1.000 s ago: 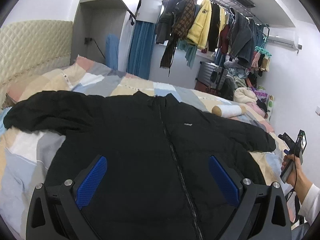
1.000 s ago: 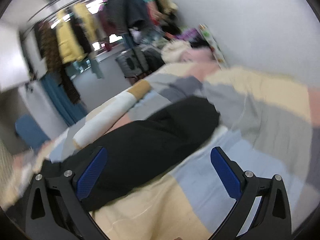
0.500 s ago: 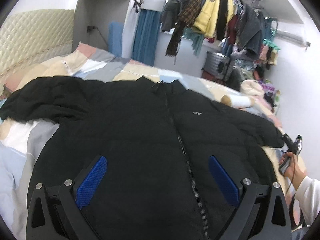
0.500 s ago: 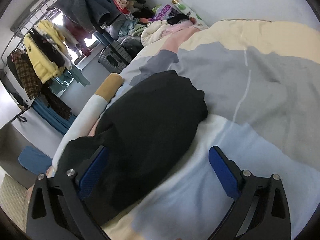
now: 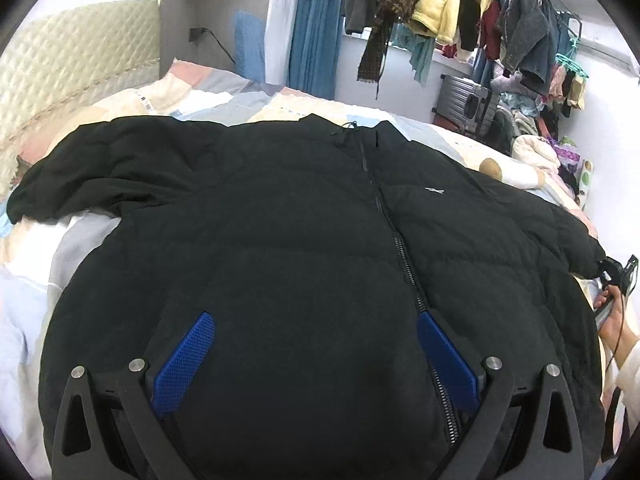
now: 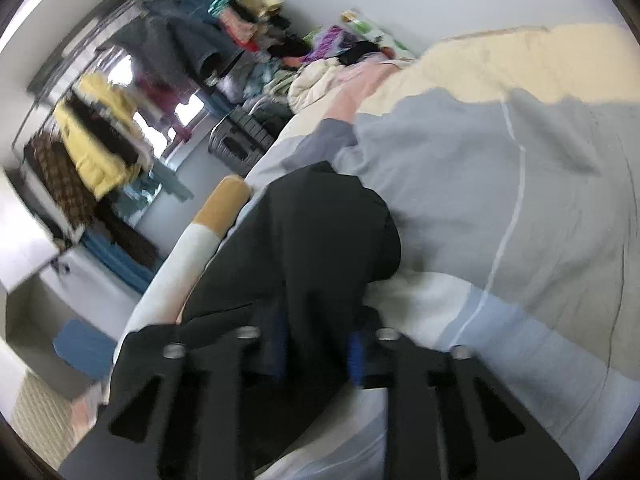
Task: Fold large clothes
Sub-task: 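Lift the held sleeve with the right tool and swing it across the jacket body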
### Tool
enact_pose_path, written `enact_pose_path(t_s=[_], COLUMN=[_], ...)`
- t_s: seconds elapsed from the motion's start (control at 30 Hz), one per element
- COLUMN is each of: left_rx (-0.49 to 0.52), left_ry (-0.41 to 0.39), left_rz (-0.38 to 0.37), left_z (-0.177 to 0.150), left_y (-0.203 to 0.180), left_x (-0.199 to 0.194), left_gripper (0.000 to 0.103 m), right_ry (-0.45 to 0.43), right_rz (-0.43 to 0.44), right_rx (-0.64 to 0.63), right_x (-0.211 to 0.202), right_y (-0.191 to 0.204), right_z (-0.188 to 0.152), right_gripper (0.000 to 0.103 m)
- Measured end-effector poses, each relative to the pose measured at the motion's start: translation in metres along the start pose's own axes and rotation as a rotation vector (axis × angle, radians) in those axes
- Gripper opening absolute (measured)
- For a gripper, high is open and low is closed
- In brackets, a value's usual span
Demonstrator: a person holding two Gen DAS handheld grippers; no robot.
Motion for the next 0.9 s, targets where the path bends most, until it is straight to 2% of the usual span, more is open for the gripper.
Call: enact_pose_path(t_s=[0.03,0.13,0.33,0.47,0.57,0.7,0.9], left_rx=[0.004,0.025,0.012,0.01,-0.011,0.029,0.062], left_ry=[-0.001,-0.025,-0.058,-0.085,-0.142,-0.18,-0.219], left_rz=[0.007,0.028,0.001,0.001,0.03,0.075,0.095], left_z=[0.0,0.003,0.009,0.015,0.022,0.028,0.033], left_y=[0.001,0.002,0.008,0.016,0.03,0.041,0.053], left_x=[0.0,-0.009,-0.029,-0.041,-0.054,-0.061,-0.069], left_gripper=[0.102,0.102,0.102,0.102,0.102,0.102,0.102], right_ry=[0.008,0.013,-0.029,-0.056,-0.076,-0.086,-0.106], right_rz=[-0.009,-0.028,-0.009,0.014,0.025,0.014,0.085], right_rx=[-0.029,-0.102,-0.181,-0.258,-0.338,-0.45,-0.522], right_x=[-0.002,-0.016,-0.061,-0.09,-0.108,-0.124,-0.149], right_y=[0.008,0.031,0.084,0.144,0.198,0.271,0.379], right_z=[0.001,0.013,0.058,0.082,0.091,0.09,0.064], right_gripper=[0.003,0.002,0.002,0.002,0.002,0.002,0.002])
Point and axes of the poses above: each gripper's, at about its wrist camera, not at the fingertips, and x roughly the way its jaws point, y to its left, z to its top, the point moved 9 cm from there along x, roughly the way its jaws point, and after that the axes turned 9 degrees about z, right-handed, at the moved point
